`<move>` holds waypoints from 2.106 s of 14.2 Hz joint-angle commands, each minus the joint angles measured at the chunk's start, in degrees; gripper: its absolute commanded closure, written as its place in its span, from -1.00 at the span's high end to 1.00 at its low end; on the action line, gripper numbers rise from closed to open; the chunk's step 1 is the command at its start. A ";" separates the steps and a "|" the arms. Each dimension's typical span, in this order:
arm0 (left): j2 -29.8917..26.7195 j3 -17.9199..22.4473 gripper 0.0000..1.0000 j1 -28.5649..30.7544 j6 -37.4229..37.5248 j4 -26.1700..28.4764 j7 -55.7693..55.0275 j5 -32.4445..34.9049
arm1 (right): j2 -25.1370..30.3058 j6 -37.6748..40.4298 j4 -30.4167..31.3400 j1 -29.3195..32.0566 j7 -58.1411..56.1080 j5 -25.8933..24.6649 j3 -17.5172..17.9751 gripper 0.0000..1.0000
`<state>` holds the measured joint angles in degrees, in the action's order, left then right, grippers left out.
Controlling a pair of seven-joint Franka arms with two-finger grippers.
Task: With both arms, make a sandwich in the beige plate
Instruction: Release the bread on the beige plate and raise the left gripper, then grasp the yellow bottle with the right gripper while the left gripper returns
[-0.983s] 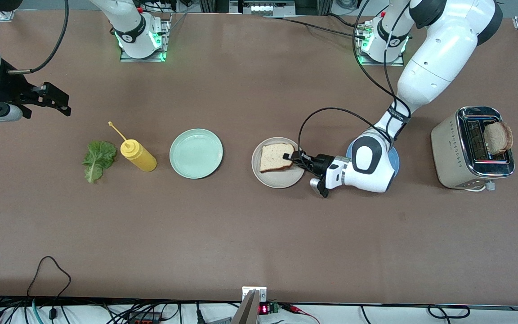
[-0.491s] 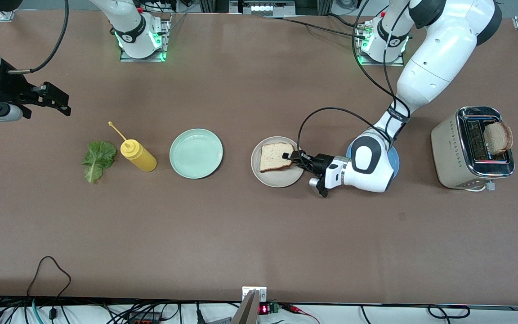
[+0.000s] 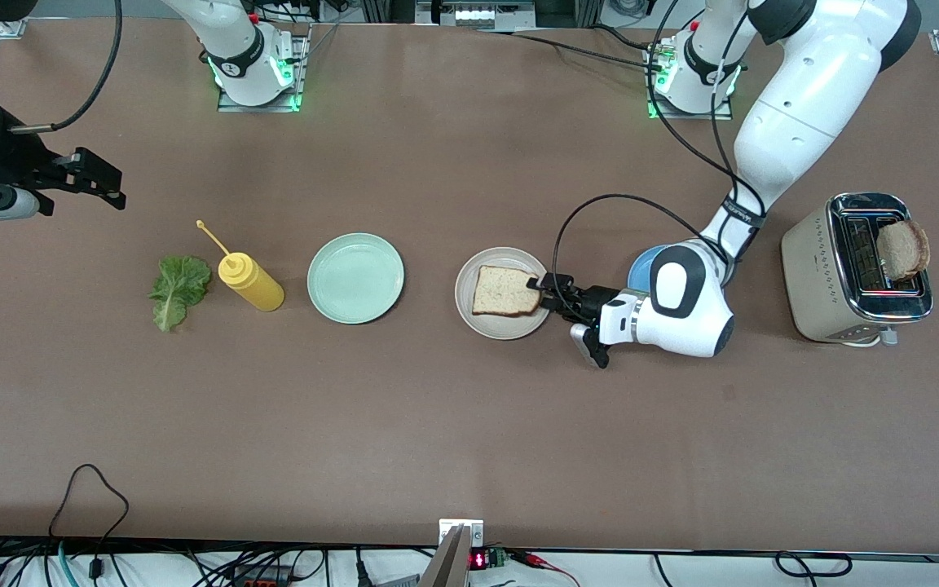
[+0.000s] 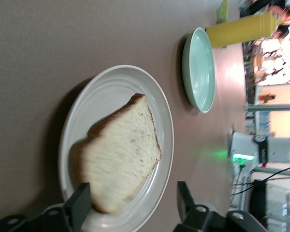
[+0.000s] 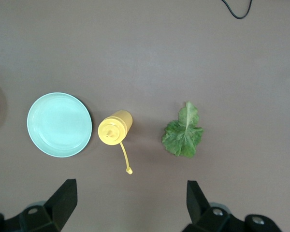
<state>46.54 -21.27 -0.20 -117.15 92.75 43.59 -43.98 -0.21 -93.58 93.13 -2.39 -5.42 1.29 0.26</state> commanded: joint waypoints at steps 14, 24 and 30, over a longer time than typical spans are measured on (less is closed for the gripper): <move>-26.84 0.53 1.00 4.58 19.40 -1.58 -29.62 53.38 | 1.44 -2.13 16.89 20.75 -62.31 36.92 -0.43 1.00; -27.82 1.05 1.00 7.76 36.10 -20.03 -29.35 56.90 | -15.15 -3.01 23.41 25.41 -107.48 58.72 -0.52 1.00; -37.80 17.73 1.00 1.08 28.58 -7.98 -38.58 47.69 | -27.11 -3.27 23.14 25.68 -127.61 65.58 -0.43 1.00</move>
<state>15.80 -9.35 3.51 -83.65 75.61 7.55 7.30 -24.25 -97.29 117.23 22.49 -127.18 64.71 -0.85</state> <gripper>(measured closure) 0.000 0.000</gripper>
